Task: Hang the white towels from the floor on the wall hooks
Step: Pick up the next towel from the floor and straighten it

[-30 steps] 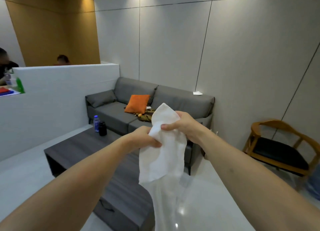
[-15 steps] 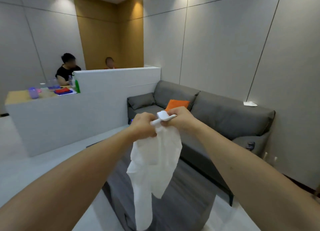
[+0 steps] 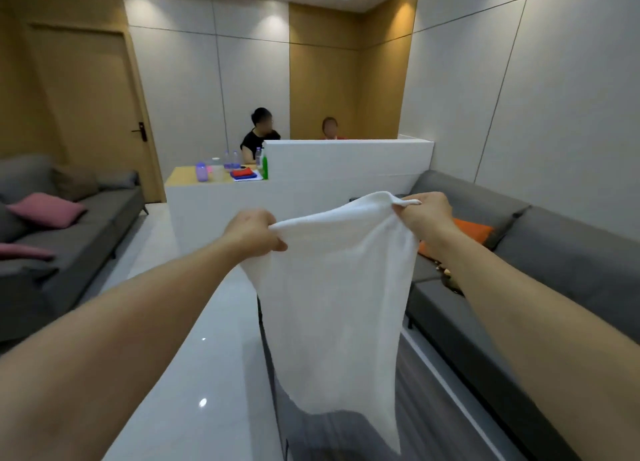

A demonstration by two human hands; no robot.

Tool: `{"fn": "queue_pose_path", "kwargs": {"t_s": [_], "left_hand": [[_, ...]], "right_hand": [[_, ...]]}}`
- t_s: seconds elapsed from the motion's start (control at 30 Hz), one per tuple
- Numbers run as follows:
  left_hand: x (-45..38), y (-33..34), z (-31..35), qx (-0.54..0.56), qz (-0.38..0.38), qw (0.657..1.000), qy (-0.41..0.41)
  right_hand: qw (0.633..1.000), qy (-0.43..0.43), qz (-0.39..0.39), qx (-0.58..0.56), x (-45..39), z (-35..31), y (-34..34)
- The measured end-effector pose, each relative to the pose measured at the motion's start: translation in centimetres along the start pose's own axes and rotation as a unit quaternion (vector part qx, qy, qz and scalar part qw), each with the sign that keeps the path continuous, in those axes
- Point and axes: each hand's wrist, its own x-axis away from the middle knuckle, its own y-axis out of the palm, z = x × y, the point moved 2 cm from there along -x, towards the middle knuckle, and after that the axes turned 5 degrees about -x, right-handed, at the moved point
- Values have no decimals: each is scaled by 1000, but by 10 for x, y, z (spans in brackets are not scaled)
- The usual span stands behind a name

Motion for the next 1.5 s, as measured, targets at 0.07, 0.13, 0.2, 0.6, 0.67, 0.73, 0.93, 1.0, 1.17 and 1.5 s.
{"fn": "queue_pose_path", "kwargs": {"t_s": [0.07,0.13,0.2,0.6,0.67,0.73,0.93,1.0,1.17,1.5], "left_hand": [[-13,-5,-10,8,12,1000,-15],[-29,-8,-18,19,22,999,-29],[-48,-8,-24,16,20,999,-38],[-240,23,-103,-28,7,997,-72],[-277,18,-115,-39,23,996,-80],[-310,9,-121,-36,50,994,-91],[-376,-17,-117,-28,182,978,-102],[-382,-16,-110,-18,210,973,-96],[-366,14,-93,36,201,974,-98],[-203,148,-53,47,126,968,-213]], "right_hand": [[1000,-10,7,-7,-18,6,3],[1000,-17,7,-5,-36,13,11],[1000,-10,1,-10,-53,19,23],[986,16,-71,149,-202,43,163],[980,9,-73,185,-232,35,184],[974,-10,-54,219,-261,25,199],[989,-70,-4,133,-338,2,226],[989,-92,6,113,-349,4,226],[984,-116,-7,134,-342,41,206],[979,-70,-145,128,-233,188,131]]}}
